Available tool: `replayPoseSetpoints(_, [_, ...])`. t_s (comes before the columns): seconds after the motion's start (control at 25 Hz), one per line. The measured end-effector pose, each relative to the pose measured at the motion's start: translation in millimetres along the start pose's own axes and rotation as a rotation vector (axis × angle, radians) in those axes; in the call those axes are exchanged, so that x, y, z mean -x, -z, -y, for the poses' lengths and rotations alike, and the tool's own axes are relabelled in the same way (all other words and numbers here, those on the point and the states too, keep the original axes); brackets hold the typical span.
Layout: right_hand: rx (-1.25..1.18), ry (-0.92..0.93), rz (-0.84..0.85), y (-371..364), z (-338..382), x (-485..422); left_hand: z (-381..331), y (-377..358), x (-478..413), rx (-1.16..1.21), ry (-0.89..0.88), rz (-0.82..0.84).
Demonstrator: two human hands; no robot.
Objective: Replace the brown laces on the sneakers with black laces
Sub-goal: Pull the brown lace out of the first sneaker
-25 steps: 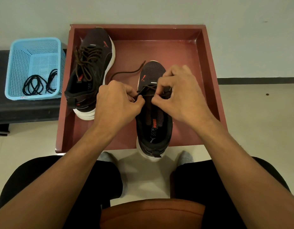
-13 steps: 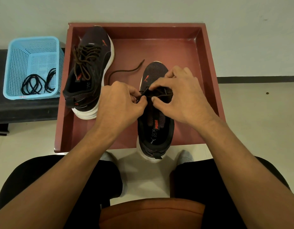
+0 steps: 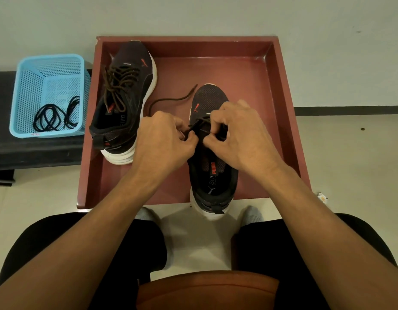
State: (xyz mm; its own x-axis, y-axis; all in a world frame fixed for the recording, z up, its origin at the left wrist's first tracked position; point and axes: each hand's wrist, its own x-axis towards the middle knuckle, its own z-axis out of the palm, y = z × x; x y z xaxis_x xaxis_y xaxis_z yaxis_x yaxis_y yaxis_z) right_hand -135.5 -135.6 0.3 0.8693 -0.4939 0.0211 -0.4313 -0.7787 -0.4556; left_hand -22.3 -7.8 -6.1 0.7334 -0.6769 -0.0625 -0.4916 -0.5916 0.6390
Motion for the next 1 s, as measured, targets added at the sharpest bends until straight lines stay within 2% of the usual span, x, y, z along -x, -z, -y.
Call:
replayPoseSetpoints(0.08, [-0.075, -0.048, -0.056, 7.2, -5.9, -1.9, 0.3, 1.2, -0.7, -0.001, -0.003, 0.004])
replayPoseSetpoints(0.24, [-0.181, -0.205, -0.302, 24.7, -38.4, -8.8, 0.9, 1.4, -0.3, -0.004, -0.005, 0.009])
replayPoseSetpoints(0.36, [-0.089, -0.308, -0.339, 28.3, -53.4, -7.6, 0.1, 0.2, 0.7, -0.020, -0.037, 0.012])
replayPoseSetpoints(0.44, [-0.055, -0.290, -0.343, 27.8, -50.7, -5.6, -1.8, 0.2, 2.6, -0.043, -0.043, 0.003])
replayPoseSetpoints(0.52, [-0.062, -0.245, -0.302, 28.4, -44.0, -5.0, -4.2, 1.2, 2.1, -0.069, -0.080, -0.032])
replayPoseSetpoints(0.64, [-0.094, -0.236, -0.136, 27.8, -28.6, -2.1, -9.2, -1.4, -6.5, -0.132, -0.218, -0.029])
replayPoseSetpoints(0.8, [-0.014, -0.192, -0.090, 23.1, -16.7, -1.7, -14.2, -12.3, -14.5, -0.200, -0.297, 0.045])
replayPoseSetpoints(1.0, [-0.018, -0.326, 0.009, 18.7, -19.6, -3.5, -13.0, -13.4, -13.8, -0.244, -0.288, 0.034])
